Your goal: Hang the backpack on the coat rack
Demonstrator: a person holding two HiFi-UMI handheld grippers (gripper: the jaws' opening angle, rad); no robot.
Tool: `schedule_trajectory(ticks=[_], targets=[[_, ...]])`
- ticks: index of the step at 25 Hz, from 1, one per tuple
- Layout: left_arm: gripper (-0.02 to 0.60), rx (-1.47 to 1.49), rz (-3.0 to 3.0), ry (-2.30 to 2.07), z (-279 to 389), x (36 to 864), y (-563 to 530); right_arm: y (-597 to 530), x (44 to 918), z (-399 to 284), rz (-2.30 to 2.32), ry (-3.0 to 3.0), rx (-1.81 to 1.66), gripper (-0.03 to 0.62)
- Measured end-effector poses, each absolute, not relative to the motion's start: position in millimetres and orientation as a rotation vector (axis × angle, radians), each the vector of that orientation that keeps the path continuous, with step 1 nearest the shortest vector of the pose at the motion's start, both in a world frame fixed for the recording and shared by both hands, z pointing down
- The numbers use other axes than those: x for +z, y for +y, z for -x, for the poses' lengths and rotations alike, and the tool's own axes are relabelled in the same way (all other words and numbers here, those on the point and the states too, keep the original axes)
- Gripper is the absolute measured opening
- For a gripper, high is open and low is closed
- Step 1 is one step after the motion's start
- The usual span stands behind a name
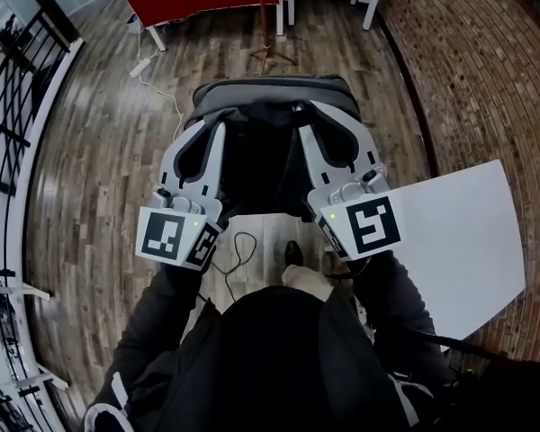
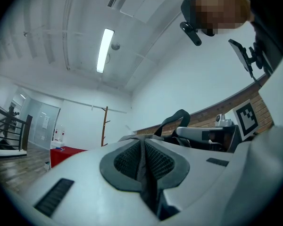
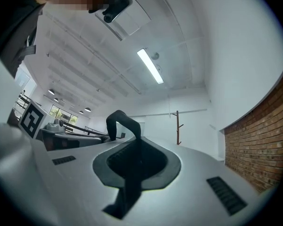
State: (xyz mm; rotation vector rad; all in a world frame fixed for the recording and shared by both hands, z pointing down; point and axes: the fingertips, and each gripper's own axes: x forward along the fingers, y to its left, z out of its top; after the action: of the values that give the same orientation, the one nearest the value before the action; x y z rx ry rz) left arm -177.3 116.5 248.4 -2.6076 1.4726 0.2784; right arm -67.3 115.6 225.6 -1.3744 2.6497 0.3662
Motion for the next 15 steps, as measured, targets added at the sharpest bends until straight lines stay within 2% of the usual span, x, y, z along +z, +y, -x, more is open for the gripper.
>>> schedule_trajectory(ticks=[15], targets=[[0.034,0.305,2.584,1.512,147,248,-38,-39,223,37,1.323,2.659,0.397,0.02]])
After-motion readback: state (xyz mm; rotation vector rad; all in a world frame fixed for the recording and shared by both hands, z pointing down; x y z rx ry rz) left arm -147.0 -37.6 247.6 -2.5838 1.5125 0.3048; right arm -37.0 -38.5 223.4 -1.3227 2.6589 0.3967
